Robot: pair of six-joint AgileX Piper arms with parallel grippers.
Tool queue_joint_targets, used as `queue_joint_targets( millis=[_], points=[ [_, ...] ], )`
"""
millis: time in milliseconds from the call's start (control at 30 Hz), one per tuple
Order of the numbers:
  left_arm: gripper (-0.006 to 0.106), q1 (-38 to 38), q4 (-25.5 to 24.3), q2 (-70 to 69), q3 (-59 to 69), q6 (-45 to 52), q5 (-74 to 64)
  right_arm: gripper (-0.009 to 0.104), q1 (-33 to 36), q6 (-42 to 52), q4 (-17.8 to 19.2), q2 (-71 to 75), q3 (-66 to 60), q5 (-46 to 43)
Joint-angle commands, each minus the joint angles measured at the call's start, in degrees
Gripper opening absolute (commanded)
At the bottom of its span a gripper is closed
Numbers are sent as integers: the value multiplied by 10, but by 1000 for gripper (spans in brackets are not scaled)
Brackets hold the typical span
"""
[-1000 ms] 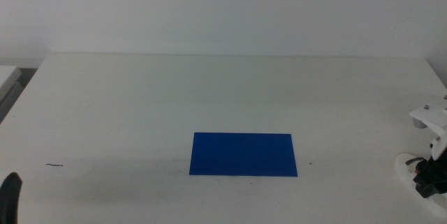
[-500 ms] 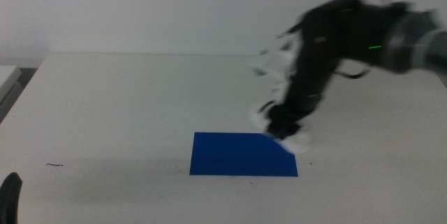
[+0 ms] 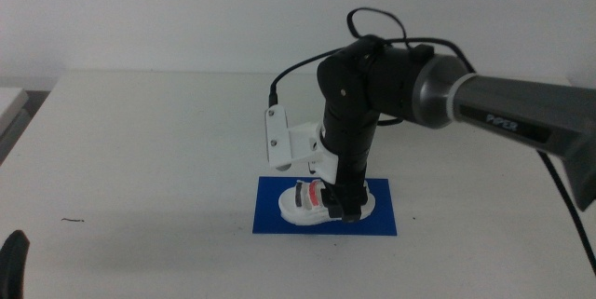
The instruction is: Use one arm to grab the shoe from the table and place it on the mat.
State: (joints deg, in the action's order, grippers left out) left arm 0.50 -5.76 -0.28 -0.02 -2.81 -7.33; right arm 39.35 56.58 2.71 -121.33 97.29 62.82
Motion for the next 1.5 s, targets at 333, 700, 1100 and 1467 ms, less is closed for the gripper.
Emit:
queue_joint_targets(
  millis=[333,700,1100,1467],
  points=[
    [94,0,2,3,0,-1,7,41,1,-78,0,-23,4,-60],
    [94,0,2,3,0,-1,7,72,-21,-343,50,238,-188,-198],
    [94,0,2,3,0,-1,7,72,-270,-572,46,789,-706,-462],
    [94,0,2,3,0,-1,7,63,-422,-579,10,1076,-873,-462]
  ],
)
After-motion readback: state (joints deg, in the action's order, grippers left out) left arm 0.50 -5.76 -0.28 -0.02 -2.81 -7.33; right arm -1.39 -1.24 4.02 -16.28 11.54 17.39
